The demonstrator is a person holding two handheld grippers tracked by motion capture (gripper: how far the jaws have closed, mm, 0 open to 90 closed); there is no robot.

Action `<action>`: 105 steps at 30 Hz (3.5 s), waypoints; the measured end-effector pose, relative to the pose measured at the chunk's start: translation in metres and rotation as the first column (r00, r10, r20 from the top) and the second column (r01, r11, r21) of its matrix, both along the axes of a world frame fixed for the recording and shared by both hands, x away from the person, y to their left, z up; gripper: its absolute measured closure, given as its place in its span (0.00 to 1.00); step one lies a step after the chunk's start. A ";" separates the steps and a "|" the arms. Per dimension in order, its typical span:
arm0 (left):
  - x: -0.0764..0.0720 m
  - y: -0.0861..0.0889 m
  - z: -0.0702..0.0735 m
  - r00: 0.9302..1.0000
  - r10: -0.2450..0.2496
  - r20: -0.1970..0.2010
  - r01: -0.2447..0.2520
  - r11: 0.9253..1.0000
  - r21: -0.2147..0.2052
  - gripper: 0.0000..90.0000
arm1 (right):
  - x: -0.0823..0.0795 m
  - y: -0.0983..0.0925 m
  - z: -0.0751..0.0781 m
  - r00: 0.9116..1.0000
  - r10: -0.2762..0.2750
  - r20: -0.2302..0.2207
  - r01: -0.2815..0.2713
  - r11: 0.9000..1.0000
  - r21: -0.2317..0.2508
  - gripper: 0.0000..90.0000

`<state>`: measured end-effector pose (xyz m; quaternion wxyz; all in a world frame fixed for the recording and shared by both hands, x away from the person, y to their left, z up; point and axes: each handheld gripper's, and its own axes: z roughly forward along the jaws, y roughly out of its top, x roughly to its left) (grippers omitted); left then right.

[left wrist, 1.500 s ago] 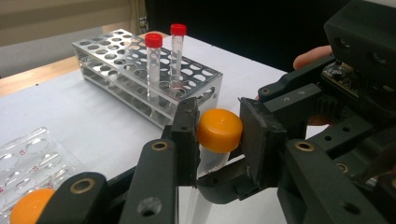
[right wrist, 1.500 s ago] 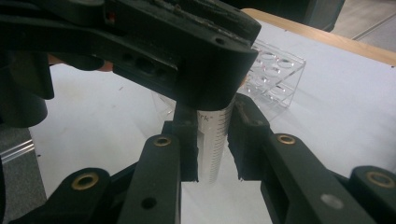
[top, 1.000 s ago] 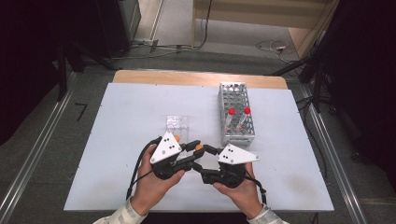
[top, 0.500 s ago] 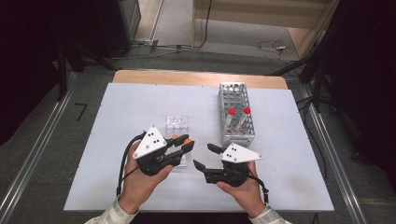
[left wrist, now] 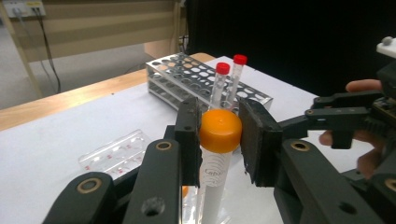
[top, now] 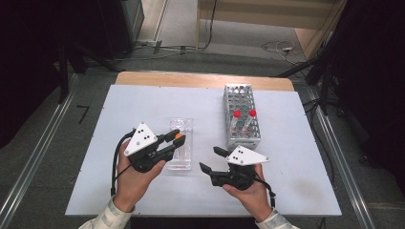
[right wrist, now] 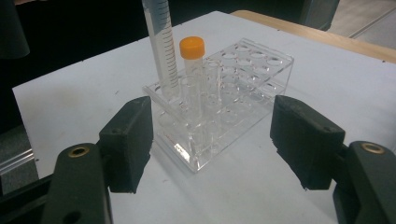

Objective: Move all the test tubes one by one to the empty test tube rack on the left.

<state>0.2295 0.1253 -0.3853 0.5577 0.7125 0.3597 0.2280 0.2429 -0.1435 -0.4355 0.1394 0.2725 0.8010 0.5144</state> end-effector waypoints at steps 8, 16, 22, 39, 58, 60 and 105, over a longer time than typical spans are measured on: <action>0.003 -0.001 -0.012 1.000 0.024 -0.007 -0.024 0.999 0.022 0.79 | 0.000 0.000 -0.001 1.000 0.001 -0.003 -0.001 1.000 -0.004 0.32; 0.002 -0.006 -0.025 0.999 0.044 -0.023 -0.043 0.998 0.054 0.79 | 0.001 0.000 -0.001 1.000 0.001 -0.003 -0.001 1.000 -0.006 0.32; 0.002 -0.007 -0.034 0.997 0.062 -0.055 -0.058 0.995 0.083 0.79 | 0.000 0.001 -0.002 1.000 0.004 -0.001 -0.004 1.000 -0.011 0.32; 0.001 -0.006 -0.032 0.995 0.068 -0.071 -0.063 0.995 0.074 0.67 | 0.003 -0.002 -0.001 1.000 -0.013 0.006 0.013 1.000 -0.009 0.32; 0.007 0.006 -0.031 0.990 0.116 -0.085 -0.120 0.992 -0.038 0.31 | 0.033 -0.043 0.005 0.973 -0.228 0.023 0.228 0.974 0.004 0.27; 0.007 0.005 -0.031 0.990 0.114 -0.088 -0.118 0.992 -0.044 0.30 | 0.040 -0.050 0.004 0.965 -0.261 0.031 0.261 0.965 -0.005 0.27; 0.011 0.005 -0.036 0.988 0.102 -0.117 -0.111 0.992 -0.066 0.26 | 0.124 -0.079 -0.021 0.871 -0.491 0.017 0.492 0.870 -0.039 0.79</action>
